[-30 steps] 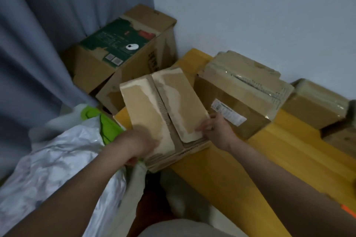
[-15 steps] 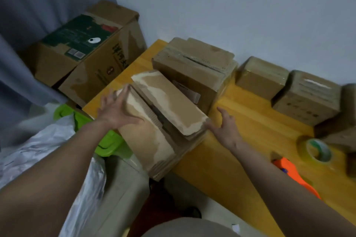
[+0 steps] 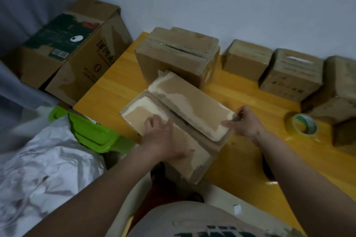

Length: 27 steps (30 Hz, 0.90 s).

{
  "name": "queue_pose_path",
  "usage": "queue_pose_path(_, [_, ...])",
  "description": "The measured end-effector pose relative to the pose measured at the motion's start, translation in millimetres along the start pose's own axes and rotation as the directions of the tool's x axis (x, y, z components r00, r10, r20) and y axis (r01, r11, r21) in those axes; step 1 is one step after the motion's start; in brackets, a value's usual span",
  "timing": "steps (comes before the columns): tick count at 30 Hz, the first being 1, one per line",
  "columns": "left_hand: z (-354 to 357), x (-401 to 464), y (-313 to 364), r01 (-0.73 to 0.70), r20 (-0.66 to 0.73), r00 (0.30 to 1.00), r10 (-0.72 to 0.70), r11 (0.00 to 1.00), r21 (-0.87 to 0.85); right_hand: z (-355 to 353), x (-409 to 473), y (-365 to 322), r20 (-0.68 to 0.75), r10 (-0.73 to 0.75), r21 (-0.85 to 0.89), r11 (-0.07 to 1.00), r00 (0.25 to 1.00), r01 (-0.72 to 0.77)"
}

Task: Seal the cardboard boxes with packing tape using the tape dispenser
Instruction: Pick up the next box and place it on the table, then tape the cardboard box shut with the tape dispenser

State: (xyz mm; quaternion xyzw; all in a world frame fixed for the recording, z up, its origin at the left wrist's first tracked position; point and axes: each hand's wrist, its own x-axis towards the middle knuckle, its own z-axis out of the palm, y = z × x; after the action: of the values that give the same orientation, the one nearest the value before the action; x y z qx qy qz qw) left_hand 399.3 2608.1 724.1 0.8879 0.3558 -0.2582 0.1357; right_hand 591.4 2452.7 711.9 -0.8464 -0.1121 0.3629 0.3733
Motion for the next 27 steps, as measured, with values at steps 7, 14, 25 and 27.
queue_pose_path(7, [-46,26,-8,-0.117,-0.348,0.932,0.104,0.993,-0.016,-15,-10,16,-0.067,0.006,0.13,0.992,0.998,0.002])
queue_pose_path(14, [-26,50,-3,-0.033,-0.065,0.997,0.03,0.998,-0.047,-32,-27,38,-0.054,0.156,0.231,0.963,0.986,-0.139])
queue_pose_path(25, [-27,71,59,-0.283,-0.056,0.957,0.283,0.959,0.021,-64,-63,69,-0.125,0.363,0.199,0.921,0.923,-0.335])
queue_pose_path(27, [-29,75,60,-0.296,-0.055,0.953,0.297,0.955,0.025,-64,-63,69,-0.14,0.386,0.214,0.911,0.912,-0.353])
